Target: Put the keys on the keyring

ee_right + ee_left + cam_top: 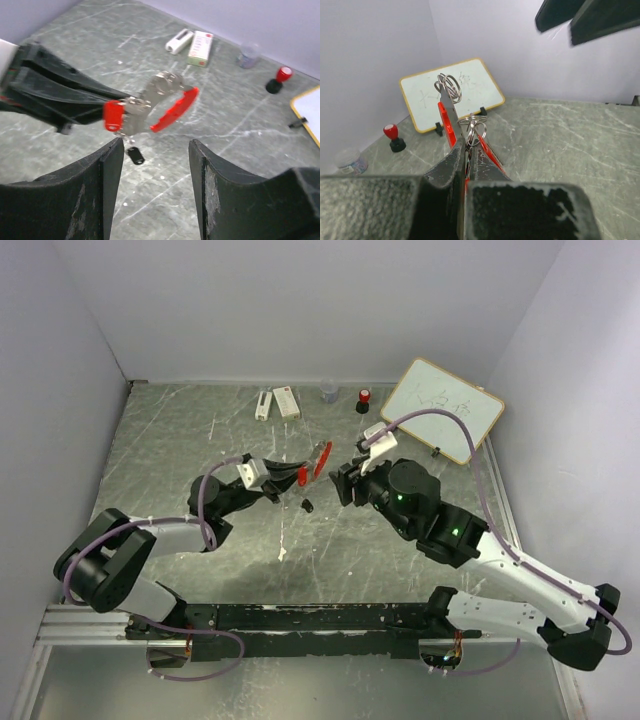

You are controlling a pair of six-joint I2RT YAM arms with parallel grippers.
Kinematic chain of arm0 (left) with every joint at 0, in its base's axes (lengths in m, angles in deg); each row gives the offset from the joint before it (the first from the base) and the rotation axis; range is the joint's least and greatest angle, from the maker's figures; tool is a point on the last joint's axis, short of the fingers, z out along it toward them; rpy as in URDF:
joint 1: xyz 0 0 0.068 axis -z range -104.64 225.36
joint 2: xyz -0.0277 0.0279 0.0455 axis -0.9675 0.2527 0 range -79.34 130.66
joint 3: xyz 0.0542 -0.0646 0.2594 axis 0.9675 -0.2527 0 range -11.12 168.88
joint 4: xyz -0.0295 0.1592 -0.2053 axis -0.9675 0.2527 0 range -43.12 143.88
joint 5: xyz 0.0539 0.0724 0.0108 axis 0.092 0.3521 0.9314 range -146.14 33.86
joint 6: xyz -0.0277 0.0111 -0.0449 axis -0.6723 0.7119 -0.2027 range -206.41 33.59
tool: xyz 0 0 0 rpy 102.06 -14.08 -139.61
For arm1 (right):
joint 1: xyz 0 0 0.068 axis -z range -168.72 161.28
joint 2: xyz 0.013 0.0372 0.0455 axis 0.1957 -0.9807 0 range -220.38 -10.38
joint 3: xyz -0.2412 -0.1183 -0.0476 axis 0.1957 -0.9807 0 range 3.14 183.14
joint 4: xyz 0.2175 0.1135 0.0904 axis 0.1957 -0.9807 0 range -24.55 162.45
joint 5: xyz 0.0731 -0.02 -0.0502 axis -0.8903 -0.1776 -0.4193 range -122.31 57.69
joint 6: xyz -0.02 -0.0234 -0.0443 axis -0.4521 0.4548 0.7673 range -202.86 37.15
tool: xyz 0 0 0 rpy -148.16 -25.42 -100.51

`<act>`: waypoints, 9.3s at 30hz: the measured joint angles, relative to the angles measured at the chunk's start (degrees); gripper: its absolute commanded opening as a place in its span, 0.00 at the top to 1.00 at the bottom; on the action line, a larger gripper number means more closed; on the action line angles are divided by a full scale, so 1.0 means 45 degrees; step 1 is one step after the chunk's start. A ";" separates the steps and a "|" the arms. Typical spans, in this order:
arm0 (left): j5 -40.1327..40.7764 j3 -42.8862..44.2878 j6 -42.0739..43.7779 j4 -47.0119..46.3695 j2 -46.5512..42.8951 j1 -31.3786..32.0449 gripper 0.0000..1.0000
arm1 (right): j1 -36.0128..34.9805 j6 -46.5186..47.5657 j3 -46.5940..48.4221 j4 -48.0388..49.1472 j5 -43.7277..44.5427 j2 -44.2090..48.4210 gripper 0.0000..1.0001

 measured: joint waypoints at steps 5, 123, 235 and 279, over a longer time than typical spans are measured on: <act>-0.1282 -0.0141 -0.1224 -0.1749 0.0306 -0.0549 0.93 | 0.0015 0.0005 -0.0699 0.0073 0.1219 0.0073 0.47; -0.3997 0.0257 -0.4959 -0.2521 0.0855 -0.1418 0.93 | 0.1763 -0.2385 -0.4095 0.6198 -0.5061 -0.1486 1.00; -1.0642 0.3687 -1.1346 -0.2565 0.2905 -0.2055 0.93 | -0.0160 0.6076 -0.4449 0.6810 -0.3439 -0.0544 1.00; -1.0001 0.3852 -1.0953 -0.2579 0.2482 -0.1744 0.93 | -0.0155 0.3643 -0.5377 0.7529 -0.3152 0.0670 0.78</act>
